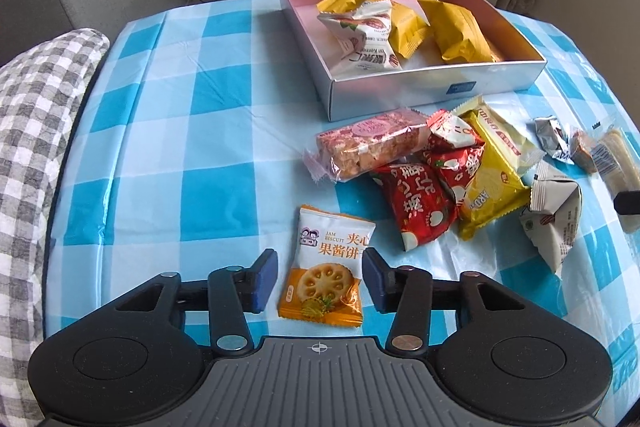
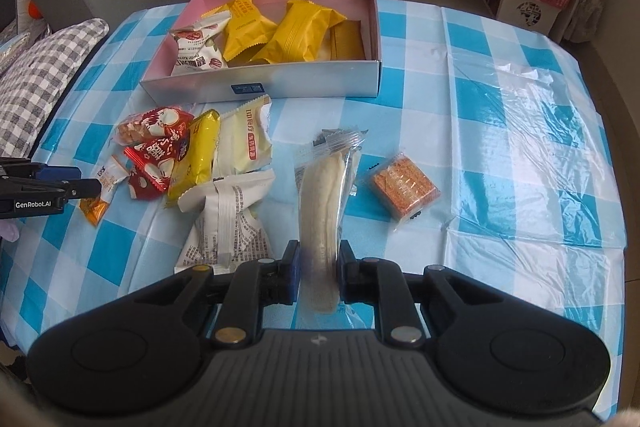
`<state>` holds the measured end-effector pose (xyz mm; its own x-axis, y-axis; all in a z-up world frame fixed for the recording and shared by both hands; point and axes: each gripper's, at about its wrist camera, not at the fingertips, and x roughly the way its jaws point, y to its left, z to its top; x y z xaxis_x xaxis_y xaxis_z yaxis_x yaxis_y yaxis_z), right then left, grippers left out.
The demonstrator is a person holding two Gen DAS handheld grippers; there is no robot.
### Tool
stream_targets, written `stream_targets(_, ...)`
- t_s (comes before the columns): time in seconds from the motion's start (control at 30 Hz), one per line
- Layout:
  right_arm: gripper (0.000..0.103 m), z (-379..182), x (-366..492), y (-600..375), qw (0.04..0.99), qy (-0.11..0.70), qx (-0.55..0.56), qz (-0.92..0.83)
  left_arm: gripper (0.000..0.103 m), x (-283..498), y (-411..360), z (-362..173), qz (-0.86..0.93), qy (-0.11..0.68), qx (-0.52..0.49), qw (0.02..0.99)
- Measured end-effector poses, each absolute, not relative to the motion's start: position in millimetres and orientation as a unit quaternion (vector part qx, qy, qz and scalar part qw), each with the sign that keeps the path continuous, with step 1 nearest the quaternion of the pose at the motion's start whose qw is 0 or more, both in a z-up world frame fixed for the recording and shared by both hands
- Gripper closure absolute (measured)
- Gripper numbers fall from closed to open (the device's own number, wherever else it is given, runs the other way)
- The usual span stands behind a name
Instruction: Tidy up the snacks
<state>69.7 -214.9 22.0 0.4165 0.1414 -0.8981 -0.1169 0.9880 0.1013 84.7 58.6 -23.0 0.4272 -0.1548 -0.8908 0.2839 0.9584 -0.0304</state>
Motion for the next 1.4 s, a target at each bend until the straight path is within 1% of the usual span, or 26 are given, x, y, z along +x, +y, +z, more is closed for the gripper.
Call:
stream_targets(0.07, 0.087, 22, 69, -211, 0.841, 0.535, 0.007, 0.080, 0.046, 83, 54, -28, -0.130, 0.518, 0.079, 0.842)
stream_targets(0.23, 0.087, 21, 69, -205, 0.839, 0.537, -0.002, 0.086, 0.046, 82, 43, -40, -0.124, 0.524, 0.110, 0.836)
stream_targets(0.37, 0.087, 19, 69, -202, 0.838, 0.539, -0.006, 0.086, 0.045, 80, 41, -41, -0.119, 0.518, 0.113, 0.840)
stream_targets(0.43, 0.087, 19, 69, -201, 0.838, 0.539, -0.007, 0.086, 0.047, 80, 41, -41, -0.120, 0.517, 0.112, 0.840)
stream_targets(0.47, 0.087, 19, 69, -201, 0.838, 0.539, -0.008, 0.086, 0.052, 80, 40, -41, -0.122, 0.517, 0.110, 0.840)
stream_targets(0.5, 0.087, 19, 69, -201, 0.838, 0.539, -0.009, 0.085, 0.058, 80, 39, -40, -0.126, 0.517, 0.108, 0.840)
stream_targets(0.53, 0.087, 18, 69, -201, 0.838, 0.540, -0.010, 0.085, 0.062, 80, 39, -40, -0.127, 0.517, 0.107, 0.840)
stream_targets(0.6, 0.087, 18, 69, -201, 0.838, 0.540, -0.010, 0.084, 0.065, 79, 35, -40, -0.125, 0.516, 0.115, 0.840)
stream_targets(0.83, 0.087, 20, 69, -202, 0.839, 0.537, -0.009, 0.084, 0.067, 77, 30, -37, -0.118, 0.511, 0.134, 0.841)
stream_targets(1.03, 0.087, 25, 70, -205, 0.843, 0.531, -0.002, 0.085, 0.067, 80, 38, -29, -0.109, 0.507, 0.120, 0.847)
stream_targets(1.4, 0.087, 40, 82, -216, 0.856, 0.510, 0.034, 0.079, 0.067, 87, 49, 10, -0.100, 0.471, 0.085, 0.872)
